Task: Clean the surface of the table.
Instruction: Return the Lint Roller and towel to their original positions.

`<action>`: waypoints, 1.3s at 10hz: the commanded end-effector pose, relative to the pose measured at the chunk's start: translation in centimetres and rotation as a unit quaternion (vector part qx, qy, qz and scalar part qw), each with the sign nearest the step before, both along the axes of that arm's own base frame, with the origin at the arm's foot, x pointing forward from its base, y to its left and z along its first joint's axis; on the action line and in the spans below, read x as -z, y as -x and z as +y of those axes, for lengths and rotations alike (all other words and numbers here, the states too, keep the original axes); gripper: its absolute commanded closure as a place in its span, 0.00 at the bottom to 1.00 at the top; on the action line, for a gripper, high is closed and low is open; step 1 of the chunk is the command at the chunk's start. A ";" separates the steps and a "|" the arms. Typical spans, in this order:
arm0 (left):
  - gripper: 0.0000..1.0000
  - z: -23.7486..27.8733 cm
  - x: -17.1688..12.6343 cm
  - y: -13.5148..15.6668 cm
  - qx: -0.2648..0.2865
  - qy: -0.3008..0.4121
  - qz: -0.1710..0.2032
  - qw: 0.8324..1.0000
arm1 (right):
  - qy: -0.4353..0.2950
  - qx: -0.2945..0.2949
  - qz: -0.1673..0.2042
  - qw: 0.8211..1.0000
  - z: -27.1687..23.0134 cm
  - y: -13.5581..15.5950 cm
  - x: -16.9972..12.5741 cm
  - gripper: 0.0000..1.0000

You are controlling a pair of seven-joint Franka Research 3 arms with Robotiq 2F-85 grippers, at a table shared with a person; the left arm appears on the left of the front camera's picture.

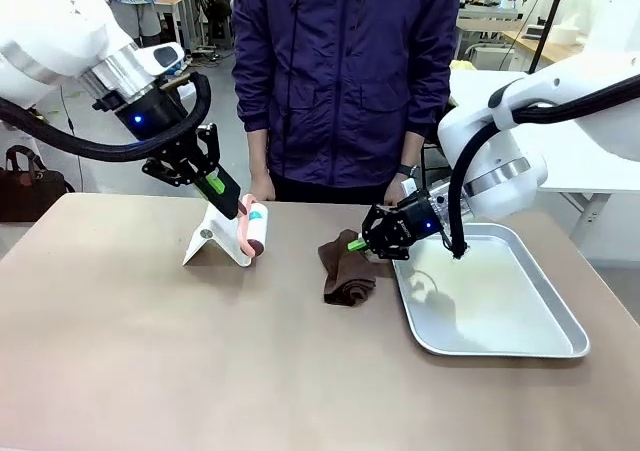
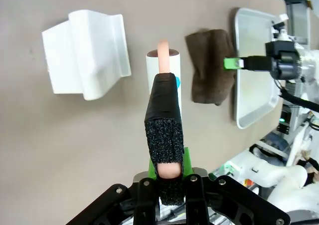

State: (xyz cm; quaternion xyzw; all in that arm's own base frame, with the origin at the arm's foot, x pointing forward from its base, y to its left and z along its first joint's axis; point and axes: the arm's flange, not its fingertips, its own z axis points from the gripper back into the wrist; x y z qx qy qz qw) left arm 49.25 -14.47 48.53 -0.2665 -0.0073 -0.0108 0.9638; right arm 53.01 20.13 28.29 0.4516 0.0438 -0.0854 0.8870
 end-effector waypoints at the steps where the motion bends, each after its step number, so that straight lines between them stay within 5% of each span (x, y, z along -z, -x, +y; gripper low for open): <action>1: 0.81 -0.5 0.0 -1.4 0.002 -0.039 0.007 0.999 | 0.029 -0.003 -0.003 1.000 0.6 -0.3 -0.5 0.90; 6: 0.81 -0.7 3.3 -5.0 -0.025 -0.037 0.019 0.999 | 0.011 -0.010 0.021 1.000 0.2 -0.5 0.7 0.90; 13: 0.81 -0.1 5.2 -6.3 -0.054 -0.044 0.032 0.997 | 0.001 -0.021 0.031 0.999 0.1 -0.6 1.6 0.90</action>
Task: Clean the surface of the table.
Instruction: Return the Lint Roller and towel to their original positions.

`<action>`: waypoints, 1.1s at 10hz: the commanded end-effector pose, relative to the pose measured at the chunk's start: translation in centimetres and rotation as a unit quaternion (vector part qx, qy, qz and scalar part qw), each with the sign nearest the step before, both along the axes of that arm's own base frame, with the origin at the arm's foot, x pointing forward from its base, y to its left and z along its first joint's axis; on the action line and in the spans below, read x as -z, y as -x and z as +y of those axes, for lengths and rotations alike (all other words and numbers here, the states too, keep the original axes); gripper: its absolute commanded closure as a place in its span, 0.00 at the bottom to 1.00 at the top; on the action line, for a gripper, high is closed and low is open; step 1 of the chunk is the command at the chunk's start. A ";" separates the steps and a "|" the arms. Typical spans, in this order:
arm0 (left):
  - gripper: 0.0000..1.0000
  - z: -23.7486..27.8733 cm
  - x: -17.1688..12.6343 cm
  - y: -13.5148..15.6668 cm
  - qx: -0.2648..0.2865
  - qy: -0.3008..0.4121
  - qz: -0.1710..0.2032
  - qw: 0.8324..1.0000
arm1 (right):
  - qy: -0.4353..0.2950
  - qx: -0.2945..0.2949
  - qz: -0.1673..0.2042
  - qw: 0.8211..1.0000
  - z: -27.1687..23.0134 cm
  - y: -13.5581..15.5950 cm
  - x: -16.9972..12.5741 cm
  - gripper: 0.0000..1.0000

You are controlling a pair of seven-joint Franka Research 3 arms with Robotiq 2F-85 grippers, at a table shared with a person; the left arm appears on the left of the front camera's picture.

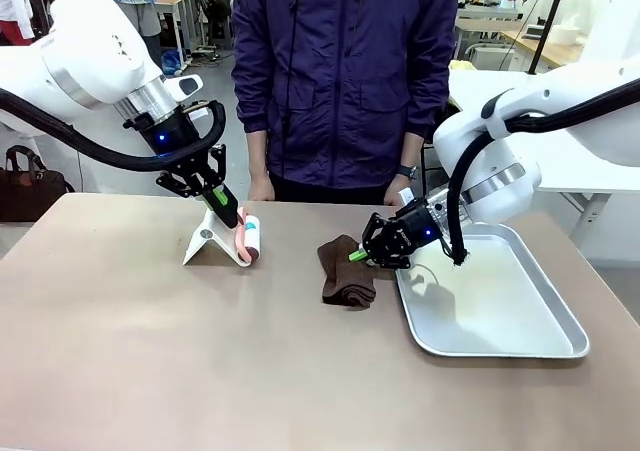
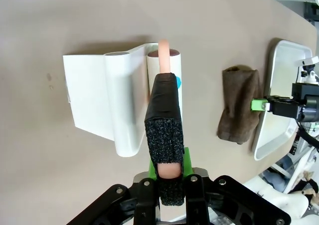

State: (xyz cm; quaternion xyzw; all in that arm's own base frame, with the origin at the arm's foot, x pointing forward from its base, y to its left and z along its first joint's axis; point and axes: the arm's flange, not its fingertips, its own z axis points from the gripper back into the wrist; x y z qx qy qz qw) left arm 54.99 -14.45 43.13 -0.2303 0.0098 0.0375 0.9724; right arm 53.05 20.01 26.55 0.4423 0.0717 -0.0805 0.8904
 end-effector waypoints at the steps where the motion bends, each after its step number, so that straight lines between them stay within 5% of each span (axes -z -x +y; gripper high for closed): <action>1: 0.81 0.0 -0.1 -0.5 -0.012 -0.007 0.004 1.000 | -0.007 -0.006 0.009 1.000 0.2 -0.7 -0.1 0.90; 3: 0.72 -0.2 -0.2 -0.6 -0.013 -0.018 0.007 1.000 | -0.010 -0.013 0.010 1.000 0.3 -0.7 -0.1 0.90; 4: 0.24 -0.2 -0.3 -0.5 -0.013 -0.017 0.006 1.000 | -0.013 -0.016 0.012 1.000 0.3 -0.7 0.0 0.90; 5: 0.12 -0.1 -0.3 -0.5 -0.013 -0.020 0.006 1.000 | -0.023 -0.023 0.017 0.999 0.4 -0.6 -0.1 0.47; 6: 0.00 0.0 -0.4 -0.5 -0.015 -0.020 0.006 1.000 | -0.020 -0.028 0.017 0.999 0.3 -0.7 -0.2 0.32; 7: 0.00 0.1 -0.6 -0.4 -0.017 -0.020 0.004 1.000 | -0.021 -0.032 0.015 0.999 0.4 -0.7 -0.3 0.00; 9: 0.00 0.5 -1.0 -0.1 -0.020 -0.017 -0.002 1.000 | -0.034 -0.047 0.003 0.998 0.3 -0.7 -0.7 0.00; 10: 0.00 0.8 -1.2 0.0 -0.021 -0.016 -0.003 1.000 | -0.039 -0.058 -0.005 0.998 0.3 -0.7 -1.1 0.09; 11: 0.00 1.2 -1.4 0.4 -0.022 -0.011 -0.007 1.000 | -0.031 -0.067 -0.017 0.997 0.4 -0.7 -2.0 0.00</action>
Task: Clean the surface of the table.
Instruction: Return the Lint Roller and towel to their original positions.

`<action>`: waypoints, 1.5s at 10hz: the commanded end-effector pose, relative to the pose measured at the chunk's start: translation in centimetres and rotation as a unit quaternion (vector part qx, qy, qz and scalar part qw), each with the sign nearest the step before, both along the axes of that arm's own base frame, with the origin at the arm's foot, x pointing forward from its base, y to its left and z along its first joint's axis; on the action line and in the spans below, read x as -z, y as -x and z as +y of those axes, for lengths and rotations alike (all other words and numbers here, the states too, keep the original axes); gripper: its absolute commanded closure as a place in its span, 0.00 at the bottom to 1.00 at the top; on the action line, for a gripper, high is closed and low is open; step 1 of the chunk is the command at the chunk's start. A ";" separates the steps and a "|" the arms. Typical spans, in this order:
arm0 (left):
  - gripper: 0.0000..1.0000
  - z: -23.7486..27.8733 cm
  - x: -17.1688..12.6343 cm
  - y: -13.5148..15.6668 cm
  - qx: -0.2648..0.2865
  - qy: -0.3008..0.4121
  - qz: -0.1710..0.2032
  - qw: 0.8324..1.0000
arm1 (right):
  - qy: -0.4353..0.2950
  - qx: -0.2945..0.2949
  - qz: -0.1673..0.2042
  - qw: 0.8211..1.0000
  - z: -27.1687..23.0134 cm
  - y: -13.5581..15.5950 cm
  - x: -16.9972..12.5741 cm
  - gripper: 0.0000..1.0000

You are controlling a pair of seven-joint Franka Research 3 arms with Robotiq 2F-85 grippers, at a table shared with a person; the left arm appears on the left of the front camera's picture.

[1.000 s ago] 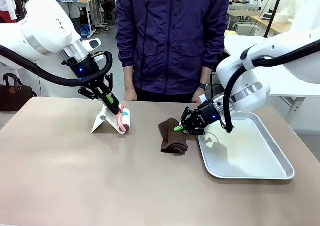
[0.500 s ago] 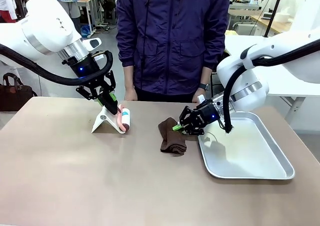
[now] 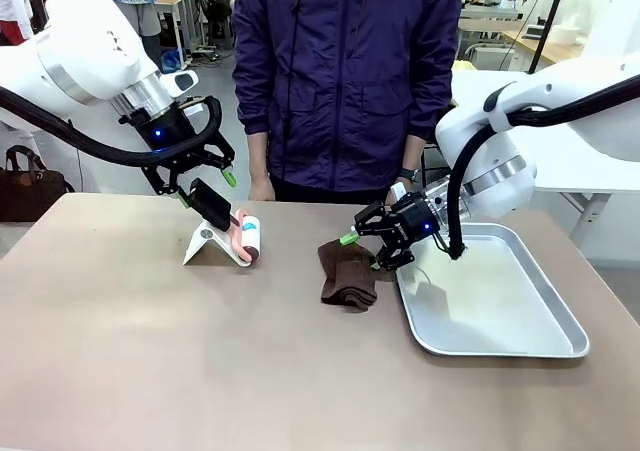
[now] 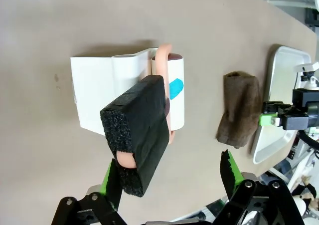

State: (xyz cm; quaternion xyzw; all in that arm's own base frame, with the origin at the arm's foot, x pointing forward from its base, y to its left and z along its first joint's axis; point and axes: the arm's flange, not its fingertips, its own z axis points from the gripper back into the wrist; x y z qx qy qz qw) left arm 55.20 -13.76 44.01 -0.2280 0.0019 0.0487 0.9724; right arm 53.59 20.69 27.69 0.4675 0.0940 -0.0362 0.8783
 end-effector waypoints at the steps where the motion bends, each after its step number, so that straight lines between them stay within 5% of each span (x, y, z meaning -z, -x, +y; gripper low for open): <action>1: 0.00 0.7 -0.7 0.9 -0.009 -0.003 -0.007 1.000 | 0.012 -0.023 -0.028 0.999 0.1 -0.1 -1.7 0.00; 6: 0.00 3.2 -2.0 3.3 -0.007 0.034 -0.022 0.999 | 0.176 -0.071 -0.060 0.980 2.2 -0.8 -6.5 0.00; 9: 0.00 6.1 -2.8 8.3 0.020 0.092 -0.046 0.995 | 0.273 -0.069 -0.081 0.956 3.8 -0.6 -11.2 0.00; 12: 0.00 11.0 -4.5 17.7 0.090 0.207 -0.097 0.969 | 0.131 -0.035 -0.050 0.990 -0.7 2.4 -14.9 0.00; 14: 0.00 12.0 -4.3 21.1 0.157 0.256 -0.084 0.950 | 0.044 -0.038 -0.040 0.998 -4.3 5.9 -15.0 0.00; 15: 0.00 13.2 -4.0 21.4 0.118 0.250 -0.081 0.958 | 0.010 -0.035 -0.058 0.998 -7.1 8.5 -14.7 0.00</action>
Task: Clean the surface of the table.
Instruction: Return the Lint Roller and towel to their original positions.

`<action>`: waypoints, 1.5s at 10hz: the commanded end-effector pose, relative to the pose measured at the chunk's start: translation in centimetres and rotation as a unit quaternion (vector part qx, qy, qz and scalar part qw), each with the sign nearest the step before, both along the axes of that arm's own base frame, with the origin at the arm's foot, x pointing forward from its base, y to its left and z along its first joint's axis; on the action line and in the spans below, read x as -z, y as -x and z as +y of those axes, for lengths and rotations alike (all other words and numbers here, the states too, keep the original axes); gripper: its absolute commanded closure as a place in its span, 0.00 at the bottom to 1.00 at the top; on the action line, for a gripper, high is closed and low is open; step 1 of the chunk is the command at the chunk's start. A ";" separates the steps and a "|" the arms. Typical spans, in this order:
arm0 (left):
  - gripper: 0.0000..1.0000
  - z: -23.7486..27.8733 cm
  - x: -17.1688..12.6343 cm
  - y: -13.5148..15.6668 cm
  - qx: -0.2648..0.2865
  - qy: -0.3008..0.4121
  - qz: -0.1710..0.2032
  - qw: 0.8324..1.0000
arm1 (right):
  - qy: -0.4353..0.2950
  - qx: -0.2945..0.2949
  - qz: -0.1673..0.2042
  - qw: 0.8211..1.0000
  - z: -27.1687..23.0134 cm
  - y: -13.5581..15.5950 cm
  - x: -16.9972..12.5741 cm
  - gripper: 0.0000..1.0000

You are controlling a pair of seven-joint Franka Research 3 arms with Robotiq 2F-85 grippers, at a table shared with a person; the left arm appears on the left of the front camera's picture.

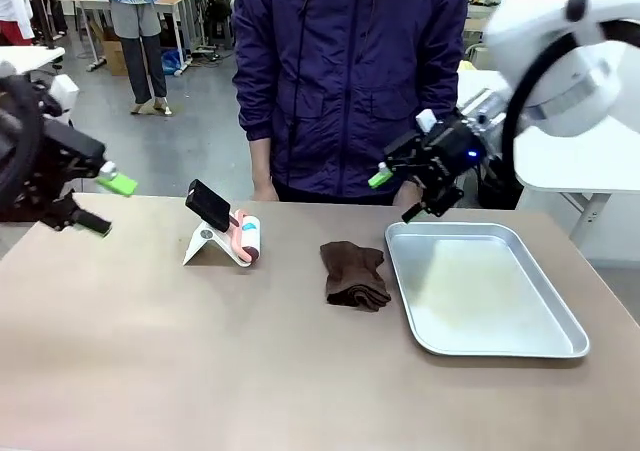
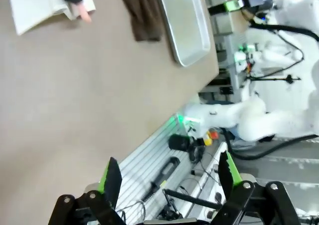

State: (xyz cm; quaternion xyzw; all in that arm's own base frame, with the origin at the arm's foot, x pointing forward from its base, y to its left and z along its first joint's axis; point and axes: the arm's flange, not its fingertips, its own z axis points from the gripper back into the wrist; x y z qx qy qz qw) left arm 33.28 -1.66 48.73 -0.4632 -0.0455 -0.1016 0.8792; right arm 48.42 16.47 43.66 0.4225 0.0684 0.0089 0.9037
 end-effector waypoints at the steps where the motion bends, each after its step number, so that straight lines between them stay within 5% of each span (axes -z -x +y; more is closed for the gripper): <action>1: 0.00 3.5 1.1 -0.3 -0.032 0.039 0.025 0.998 | -0.092 -0.002 -0.032 0.995 -6.7 6.1 1.6 0.00; 4: 0.00 11.0 3.3 -0.8 -0.046 0.109 0.026 0.993 | -0.202 0.117 -0.069 0.970 -16.7 9.4 4.5 0.00; 6: 0.00 14.7 5.5 -1.7 0.025 0.132 0.008 0.991 | -0.248 0.181 -0.074 0.949 -22.4 9.0 6.3 0.00; 9: 0.00 19.9 10.2 -1.8 -0.025 0.228 0.001 0.973 | -0.307 0.270 -0.095 0.908 -27.7 8.7 8.1 0.00; 10: 0.00 20.1 10.7 -1.8 -0.031 0.253 0.006 0.967 | -0.288 0.283 -0.104 0.909 -26.9 8.5 8.4 0.00; 11: 0.00 18.3 9.7 -1.3 -0.016 0.182 0.009 0.983 | -0.278 0.259 -0.062 0.923 -28.2 9.6 8.0 0.00; 15: 0.00 18.3 9.7 -1.3 -0.016 0.182 0.009 0.983 | -0.278 0.259 -0.062 0.923 -28.2 9.6 8.0 0.00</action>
